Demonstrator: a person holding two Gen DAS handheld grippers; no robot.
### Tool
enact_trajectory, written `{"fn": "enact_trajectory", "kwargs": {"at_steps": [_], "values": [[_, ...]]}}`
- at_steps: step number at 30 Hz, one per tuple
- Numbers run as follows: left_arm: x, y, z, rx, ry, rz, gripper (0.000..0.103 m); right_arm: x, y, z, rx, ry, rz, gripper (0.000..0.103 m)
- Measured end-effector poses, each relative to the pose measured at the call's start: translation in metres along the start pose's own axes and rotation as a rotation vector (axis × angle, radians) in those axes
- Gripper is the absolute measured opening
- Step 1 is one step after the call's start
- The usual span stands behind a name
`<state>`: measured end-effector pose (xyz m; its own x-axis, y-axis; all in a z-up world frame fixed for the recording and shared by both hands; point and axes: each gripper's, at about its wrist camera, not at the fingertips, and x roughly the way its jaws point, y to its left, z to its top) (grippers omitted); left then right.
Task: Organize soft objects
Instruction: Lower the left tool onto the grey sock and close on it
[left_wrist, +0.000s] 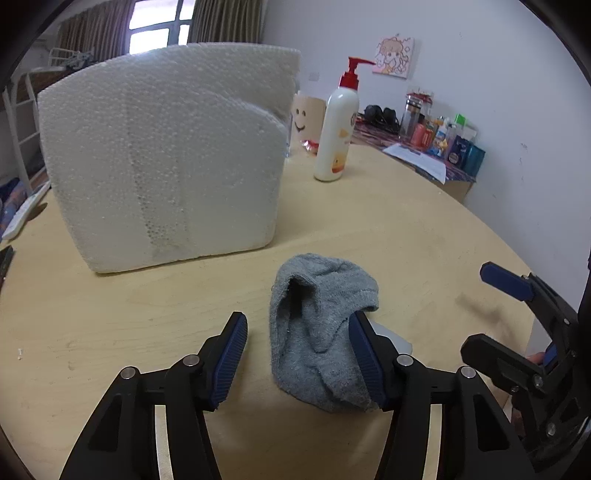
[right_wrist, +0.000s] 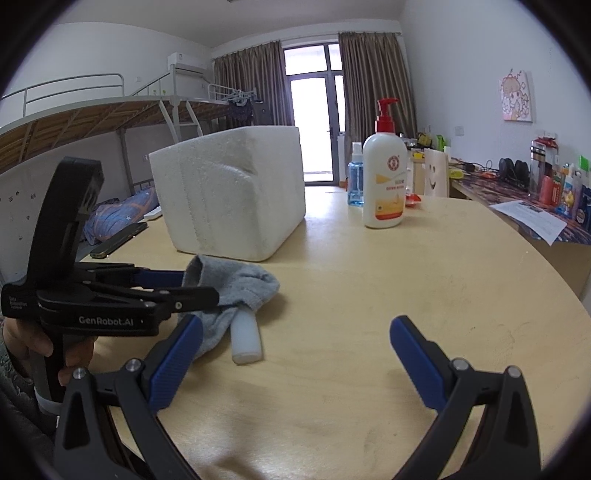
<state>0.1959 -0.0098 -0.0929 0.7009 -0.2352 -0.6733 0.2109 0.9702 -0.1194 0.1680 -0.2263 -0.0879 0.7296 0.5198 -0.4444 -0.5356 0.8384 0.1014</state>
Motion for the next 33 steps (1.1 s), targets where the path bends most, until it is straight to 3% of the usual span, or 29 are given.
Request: {"fn": "enact_trajectory", "kwargs": {"at_steps": [3,10,18,33], "values": [[0.004,0.001,0.003,-0.011,0.016,0.006,0.054,0.002,-0.001,0.001,0.005,0.001,0.008,0.102],[0.017,-0.003,0.012,-0.026,0.047,-0.011,0.027,0.006,0.001,0.001,-0.006,0.019,0.027,0.102],[0.021,-0.007,0.014,-0.028,0.055,-0.02,0.014,0.01,0.0,0.002,-0.013,0.039,0.033,0.102],[-0.001,0.01,0.009,-0.073,0.017,0.025,0.011,0.014,0.021,0.004,-0.077,0.086,0.021,0.102]]}}
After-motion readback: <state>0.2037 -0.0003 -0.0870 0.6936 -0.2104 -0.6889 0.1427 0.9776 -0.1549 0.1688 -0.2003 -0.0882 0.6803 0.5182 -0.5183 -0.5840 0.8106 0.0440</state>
